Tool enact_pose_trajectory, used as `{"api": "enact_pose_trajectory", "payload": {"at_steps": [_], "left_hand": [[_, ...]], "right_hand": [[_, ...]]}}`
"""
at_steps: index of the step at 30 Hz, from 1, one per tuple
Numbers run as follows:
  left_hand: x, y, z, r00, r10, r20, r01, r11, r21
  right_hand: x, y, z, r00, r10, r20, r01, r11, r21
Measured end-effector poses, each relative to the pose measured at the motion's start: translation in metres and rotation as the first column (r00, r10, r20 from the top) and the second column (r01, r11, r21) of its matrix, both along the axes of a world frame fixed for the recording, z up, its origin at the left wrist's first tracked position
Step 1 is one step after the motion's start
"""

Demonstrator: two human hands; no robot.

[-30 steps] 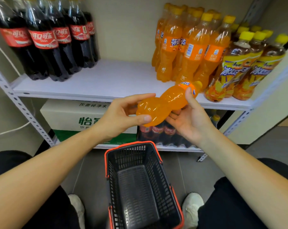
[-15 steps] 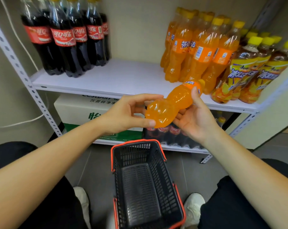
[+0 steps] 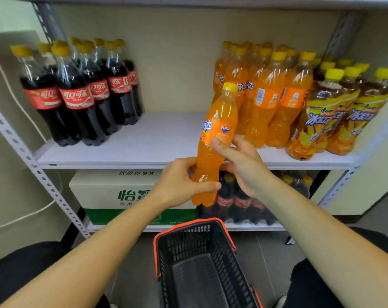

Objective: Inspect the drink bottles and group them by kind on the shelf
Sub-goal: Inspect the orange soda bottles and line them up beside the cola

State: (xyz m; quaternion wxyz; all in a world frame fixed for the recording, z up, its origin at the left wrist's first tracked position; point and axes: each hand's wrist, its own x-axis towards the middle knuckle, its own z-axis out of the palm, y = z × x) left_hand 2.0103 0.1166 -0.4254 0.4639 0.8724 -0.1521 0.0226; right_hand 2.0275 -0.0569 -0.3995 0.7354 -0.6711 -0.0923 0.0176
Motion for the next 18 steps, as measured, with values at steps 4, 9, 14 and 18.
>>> {"api": "enact_pose_trajectory", "payload": {"at_steps": [4,9,14,18], "left_hand": [[0.025,0.009,0.01,0.997,0.078,-0.021,-0.08,0.987,-0.142],[0.058,0.028,0.02,0.967,0.256,0.004,-0.244,0.926,-0.289],[0.099,0.065,0.015,0.882,0.469,0.047,-0.424,0.833,-0.354],[0.123,0.092,0.007,0.805,0.591,0.064,-0.544,0.776,-0.319]], "right_hand": [[0.037,0.002,0.012,0.984,-0.132,0.116,0.14,0.988,-0.068],[0.098,-0.002,0.001,0.875,-0.402,0.269,0.473,0.828,-0.301],[0.136,0.013,-0.017,0.834,-0.48,0.271,0.548,0.777,-0.31],[0.148,0.014,-0.022,0.756,-0.555,0.347,0.654,0.665,-0.361]]}}
